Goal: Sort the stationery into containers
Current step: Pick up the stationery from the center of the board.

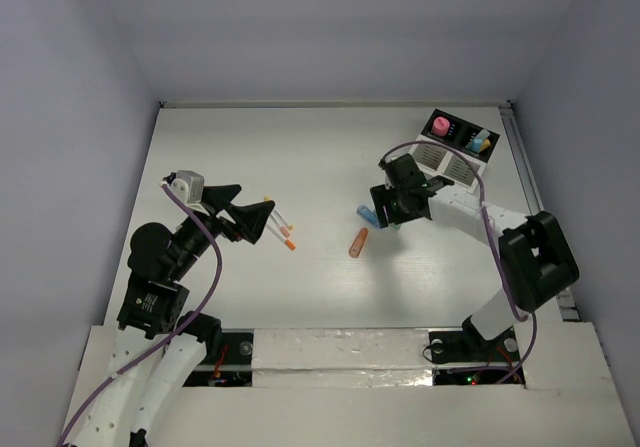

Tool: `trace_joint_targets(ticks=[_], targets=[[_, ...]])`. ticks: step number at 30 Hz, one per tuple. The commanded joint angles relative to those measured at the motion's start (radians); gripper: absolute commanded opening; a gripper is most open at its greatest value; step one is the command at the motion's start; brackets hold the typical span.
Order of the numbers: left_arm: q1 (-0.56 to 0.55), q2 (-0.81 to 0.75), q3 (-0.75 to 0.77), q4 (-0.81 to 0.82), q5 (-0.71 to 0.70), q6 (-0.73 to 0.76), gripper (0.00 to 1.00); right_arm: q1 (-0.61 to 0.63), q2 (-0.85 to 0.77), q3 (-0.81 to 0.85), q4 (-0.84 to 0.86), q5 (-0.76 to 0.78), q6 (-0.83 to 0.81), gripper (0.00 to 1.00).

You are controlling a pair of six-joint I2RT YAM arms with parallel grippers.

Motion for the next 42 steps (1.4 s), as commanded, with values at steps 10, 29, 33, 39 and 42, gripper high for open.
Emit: trace_joint_targets(ticks=[10,29,33,39,42], targets=[[-0.002,-0.004,0.001,0.048,0.013,-0.002,0.99,-0.024,0.133,0.05,-0.054,0.091,0.008,0.69],[-0.002,0.005,0.002,0.045,0.002,0.001,0.99,-0.051,0.216,0.102,0.038,-0.079,-0.051,0.44],[-0.002,0.004,0.002,0.043,0.002,0.003,0.99,-0.051,0.22,0.098,0.02,-0.048,-0.043,0.27],[-0.002,0.008,0.002,0.045,0.002,0.003,0.99,-0.051,0.154,0.089,0.029,-0.004,-0.026,0.18],[-0.002,0.008,0.001,0.046,0.005,0.001,0.99,-0.051,0.081,0.096,0.046,-0.014,-0.021,0.18]])
